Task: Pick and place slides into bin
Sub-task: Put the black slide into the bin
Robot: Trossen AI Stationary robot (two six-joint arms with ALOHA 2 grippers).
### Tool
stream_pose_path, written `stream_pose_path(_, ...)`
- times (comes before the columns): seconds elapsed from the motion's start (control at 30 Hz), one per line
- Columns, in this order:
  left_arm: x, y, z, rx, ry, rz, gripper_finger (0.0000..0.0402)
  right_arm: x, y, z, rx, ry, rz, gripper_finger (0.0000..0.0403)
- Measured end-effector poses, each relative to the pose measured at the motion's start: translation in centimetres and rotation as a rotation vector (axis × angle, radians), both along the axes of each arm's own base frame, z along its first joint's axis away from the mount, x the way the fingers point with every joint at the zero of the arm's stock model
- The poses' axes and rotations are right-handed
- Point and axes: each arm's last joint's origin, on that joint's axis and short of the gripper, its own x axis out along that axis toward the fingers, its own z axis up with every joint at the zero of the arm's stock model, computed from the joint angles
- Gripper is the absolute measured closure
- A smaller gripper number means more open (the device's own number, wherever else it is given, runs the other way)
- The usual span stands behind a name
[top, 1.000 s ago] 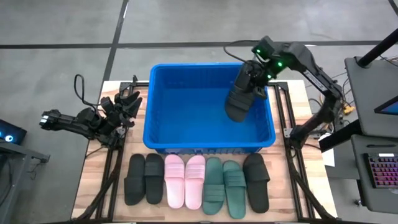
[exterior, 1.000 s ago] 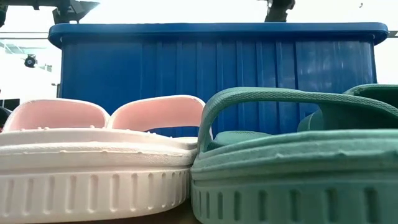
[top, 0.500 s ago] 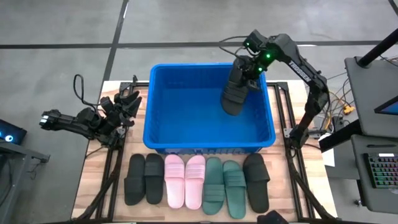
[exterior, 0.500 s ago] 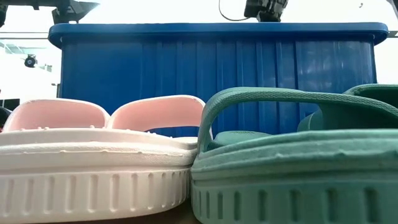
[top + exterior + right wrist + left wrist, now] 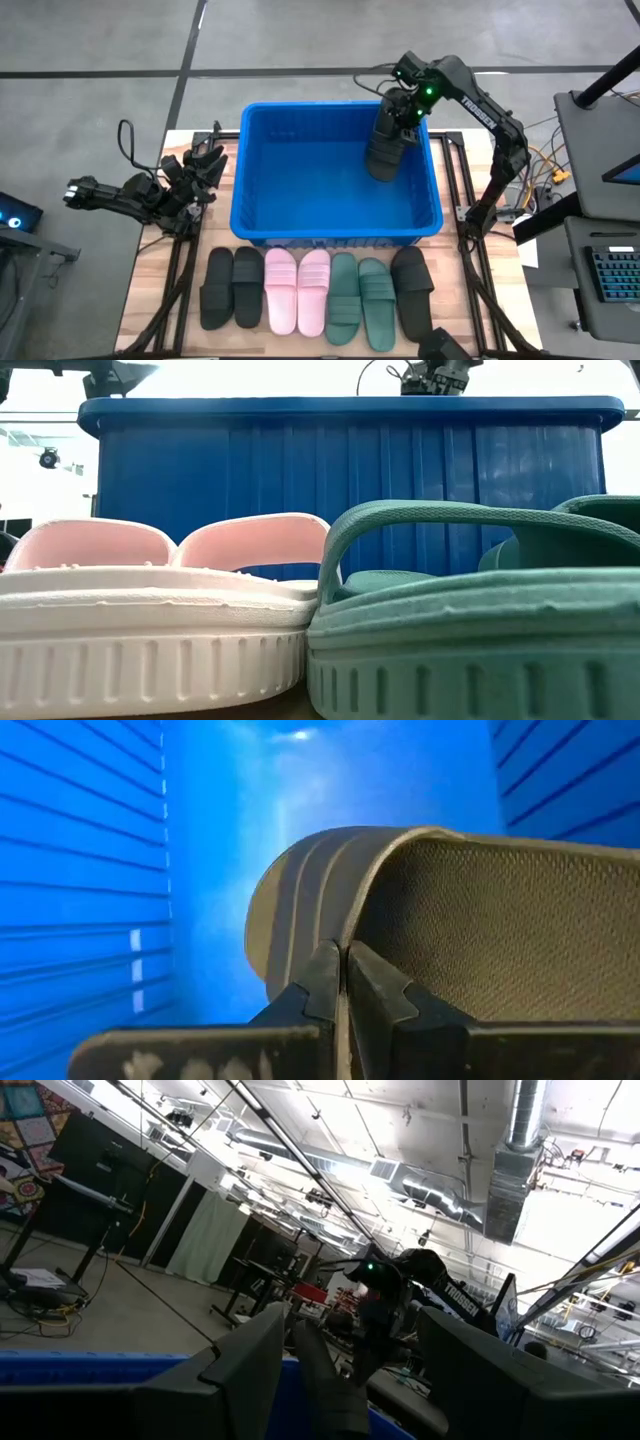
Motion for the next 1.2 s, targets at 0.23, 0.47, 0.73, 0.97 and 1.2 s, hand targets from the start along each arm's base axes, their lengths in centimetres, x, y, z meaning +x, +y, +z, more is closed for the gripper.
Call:
stream_pose_path(0.23, -0.1, 0.0, 0.1, -0.003, -0.007, 0.002, 0.0185, 0.3, 0.7, -1.7, 0.054, 0.051, 0.017, 0.0394)
stream_pose_path(0.47, -0.3, 0.1, 0.1, -0.005, -0.015, 0.005, 0.0185, -0.5, 1.4, -3.2, 0.083, 0.09, 0.05, 0.0394)
stream_pose_path(0.73, -0.4, 0.1, 0.1, -0.012, -0.016, 0.016, 0.0185, -0.6, 1.2, -5.3, 0.074, 0.194, 0.084, 0.0394)
stream_pose_path(0.97, -0.4, 0.1, 0.1, -0.014, -0.017, 0.019, 0.0185, -0.3, 0.7, -6.7, 0.073, 0.23, 0.118, 0.0394)
stream_pose_path(1.2, -0.4, 0.1, 0.1, -0.016, -0.016, 0.022, 0.0185, 0.3, 0.0, -8.0, 0.095, 0.26, 0.142, 0.0394)
